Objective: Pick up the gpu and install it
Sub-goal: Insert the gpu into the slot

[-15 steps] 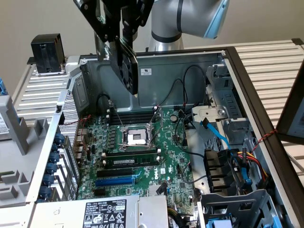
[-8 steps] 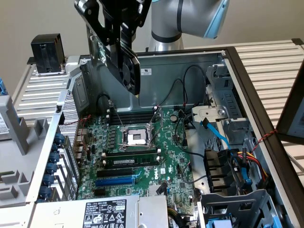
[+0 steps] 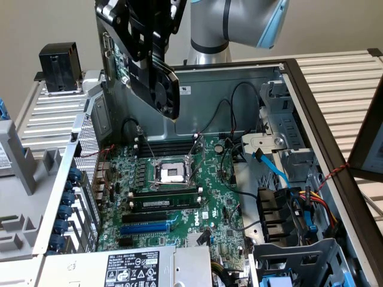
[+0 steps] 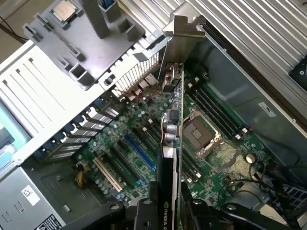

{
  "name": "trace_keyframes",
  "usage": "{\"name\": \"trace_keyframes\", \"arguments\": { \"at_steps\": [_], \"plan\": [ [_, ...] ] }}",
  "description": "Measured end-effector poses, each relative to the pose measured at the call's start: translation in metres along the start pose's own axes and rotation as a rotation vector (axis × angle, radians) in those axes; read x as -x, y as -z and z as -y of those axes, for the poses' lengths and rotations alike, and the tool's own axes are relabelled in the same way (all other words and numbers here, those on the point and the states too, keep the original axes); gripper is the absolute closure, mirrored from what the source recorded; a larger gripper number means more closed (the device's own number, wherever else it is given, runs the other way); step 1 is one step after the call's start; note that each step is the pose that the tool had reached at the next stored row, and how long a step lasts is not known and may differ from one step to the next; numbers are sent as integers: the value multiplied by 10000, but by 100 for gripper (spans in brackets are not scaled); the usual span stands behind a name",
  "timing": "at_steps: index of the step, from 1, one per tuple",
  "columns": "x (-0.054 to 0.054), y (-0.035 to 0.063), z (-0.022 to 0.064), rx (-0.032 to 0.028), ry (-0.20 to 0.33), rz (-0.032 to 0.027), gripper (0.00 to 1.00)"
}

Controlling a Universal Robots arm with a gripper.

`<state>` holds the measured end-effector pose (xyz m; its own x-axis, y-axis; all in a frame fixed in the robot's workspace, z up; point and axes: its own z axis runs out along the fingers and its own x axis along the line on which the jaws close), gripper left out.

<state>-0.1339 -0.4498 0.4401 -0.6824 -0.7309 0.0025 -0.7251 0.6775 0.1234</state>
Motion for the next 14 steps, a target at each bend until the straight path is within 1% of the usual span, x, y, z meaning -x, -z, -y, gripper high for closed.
{"name": "trace_keyframes", "arguments": {
  "at_steps": [4, 11, 14],
  "plan": [
    [1, -3, 2, 0, 684, -79, 73],
    [51, 2, 56, 1, 1238, -143, 73],
    [52, -4, 57, 0, 1724, -205, 73]
  ]
}}
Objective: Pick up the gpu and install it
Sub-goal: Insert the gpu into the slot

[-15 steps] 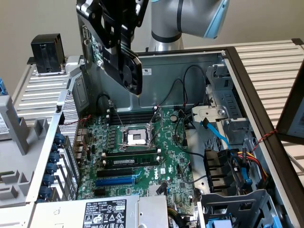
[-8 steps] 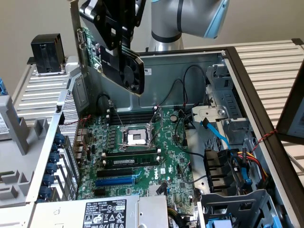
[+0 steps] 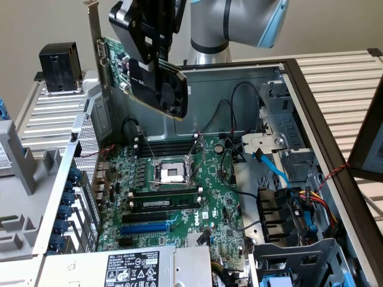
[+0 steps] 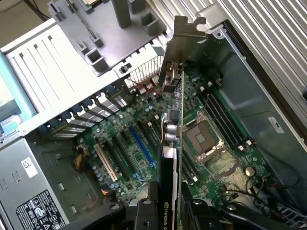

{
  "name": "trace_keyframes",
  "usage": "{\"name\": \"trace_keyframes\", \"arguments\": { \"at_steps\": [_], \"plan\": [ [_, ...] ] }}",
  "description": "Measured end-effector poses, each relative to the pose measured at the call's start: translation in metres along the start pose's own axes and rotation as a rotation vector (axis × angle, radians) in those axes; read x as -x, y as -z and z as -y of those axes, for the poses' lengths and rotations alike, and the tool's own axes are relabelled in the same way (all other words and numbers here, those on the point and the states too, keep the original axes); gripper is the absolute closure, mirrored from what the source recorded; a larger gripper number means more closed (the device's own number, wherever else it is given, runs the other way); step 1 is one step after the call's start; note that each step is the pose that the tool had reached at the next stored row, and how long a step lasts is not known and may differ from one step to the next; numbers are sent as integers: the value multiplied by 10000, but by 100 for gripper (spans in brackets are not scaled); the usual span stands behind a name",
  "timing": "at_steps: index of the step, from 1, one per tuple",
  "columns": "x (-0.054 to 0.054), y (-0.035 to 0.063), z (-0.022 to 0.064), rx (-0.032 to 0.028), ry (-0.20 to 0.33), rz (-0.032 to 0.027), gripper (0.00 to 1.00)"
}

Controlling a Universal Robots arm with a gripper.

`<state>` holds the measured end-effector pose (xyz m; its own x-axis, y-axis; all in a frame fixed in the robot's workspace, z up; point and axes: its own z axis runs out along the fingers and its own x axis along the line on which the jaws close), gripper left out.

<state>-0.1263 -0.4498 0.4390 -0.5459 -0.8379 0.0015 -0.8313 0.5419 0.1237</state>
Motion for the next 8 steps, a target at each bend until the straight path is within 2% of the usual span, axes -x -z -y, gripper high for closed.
{"name": "trace_keyframes", "arguments": {
  "at_steps": [4, 8],
  "plan": [
    [0, -12, 2, 13, 707, -64, 73],
    [1, -29, 4, 52, 1425, -92, 73]
  ]
}}
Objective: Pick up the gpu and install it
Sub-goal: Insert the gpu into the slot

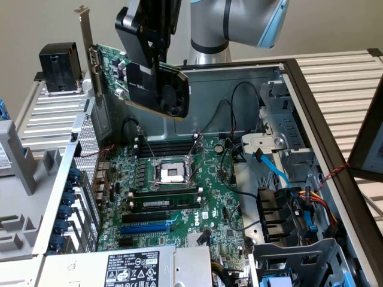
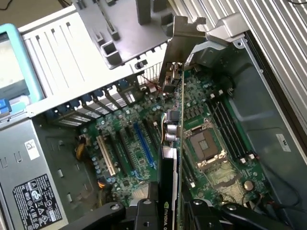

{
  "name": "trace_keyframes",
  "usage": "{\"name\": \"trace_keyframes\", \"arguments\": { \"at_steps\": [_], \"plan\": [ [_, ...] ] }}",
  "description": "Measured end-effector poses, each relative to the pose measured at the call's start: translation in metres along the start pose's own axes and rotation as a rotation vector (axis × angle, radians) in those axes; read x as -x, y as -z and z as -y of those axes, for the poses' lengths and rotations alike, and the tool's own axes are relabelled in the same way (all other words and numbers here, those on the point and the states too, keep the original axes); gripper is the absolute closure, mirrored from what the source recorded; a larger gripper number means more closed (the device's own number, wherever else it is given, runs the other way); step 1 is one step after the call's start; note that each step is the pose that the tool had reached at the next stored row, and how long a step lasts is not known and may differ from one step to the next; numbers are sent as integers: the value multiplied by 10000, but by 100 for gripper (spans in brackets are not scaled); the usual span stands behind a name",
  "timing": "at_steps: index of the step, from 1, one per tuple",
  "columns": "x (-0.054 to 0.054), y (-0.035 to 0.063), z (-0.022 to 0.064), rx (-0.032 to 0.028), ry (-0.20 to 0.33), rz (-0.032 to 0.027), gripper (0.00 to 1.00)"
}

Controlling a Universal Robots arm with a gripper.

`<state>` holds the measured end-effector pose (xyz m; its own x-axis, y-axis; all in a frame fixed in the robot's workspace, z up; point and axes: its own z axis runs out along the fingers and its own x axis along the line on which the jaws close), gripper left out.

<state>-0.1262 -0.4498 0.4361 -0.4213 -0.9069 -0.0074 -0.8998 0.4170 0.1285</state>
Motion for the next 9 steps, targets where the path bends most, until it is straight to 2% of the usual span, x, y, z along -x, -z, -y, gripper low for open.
{"name": "trace_keyframes", "arguments": {
  "at_steps": [9],
  "plan": [
    [-1, -52, 6, 72, 1658, -84, 73]
  ]
}}
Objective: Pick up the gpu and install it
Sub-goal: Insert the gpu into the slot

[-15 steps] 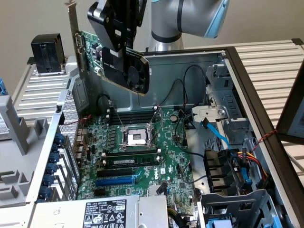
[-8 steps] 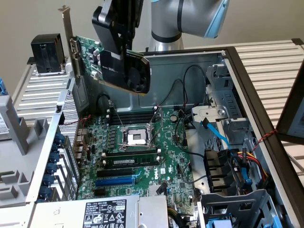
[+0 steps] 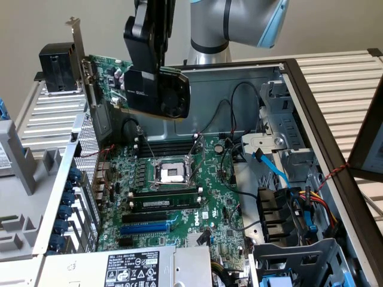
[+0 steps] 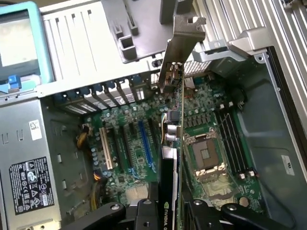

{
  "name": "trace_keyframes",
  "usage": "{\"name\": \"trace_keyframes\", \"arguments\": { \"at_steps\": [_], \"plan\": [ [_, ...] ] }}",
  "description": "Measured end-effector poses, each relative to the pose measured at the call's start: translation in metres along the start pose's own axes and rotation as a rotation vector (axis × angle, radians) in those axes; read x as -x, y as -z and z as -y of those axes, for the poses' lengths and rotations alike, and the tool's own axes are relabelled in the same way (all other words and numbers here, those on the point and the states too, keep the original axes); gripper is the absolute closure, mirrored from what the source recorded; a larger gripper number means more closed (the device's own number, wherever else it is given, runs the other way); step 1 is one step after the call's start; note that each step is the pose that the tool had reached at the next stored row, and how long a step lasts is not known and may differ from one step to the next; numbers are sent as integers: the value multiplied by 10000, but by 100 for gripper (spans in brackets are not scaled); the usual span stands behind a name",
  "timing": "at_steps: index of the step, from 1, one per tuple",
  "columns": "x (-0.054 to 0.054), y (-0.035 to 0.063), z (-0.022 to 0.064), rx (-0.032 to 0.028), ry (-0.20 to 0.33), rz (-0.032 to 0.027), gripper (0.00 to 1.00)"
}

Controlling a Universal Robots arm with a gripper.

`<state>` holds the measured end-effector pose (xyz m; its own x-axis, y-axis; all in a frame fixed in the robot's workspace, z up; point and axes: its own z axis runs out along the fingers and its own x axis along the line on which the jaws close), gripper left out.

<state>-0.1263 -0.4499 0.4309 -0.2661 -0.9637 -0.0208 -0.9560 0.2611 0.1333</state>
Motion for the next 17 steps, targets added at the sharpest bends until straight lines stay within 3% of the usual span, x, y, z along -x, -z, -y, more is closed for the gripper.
{"name": "trace_keyframes", "arguments": {
  "at_steps": [14, 17],
  "plan": [
    [0, -44, 7, 82, 2536, -239, 73],
    [-1, -43, 6, 87, 2620, -251, 73]
  ]
}}
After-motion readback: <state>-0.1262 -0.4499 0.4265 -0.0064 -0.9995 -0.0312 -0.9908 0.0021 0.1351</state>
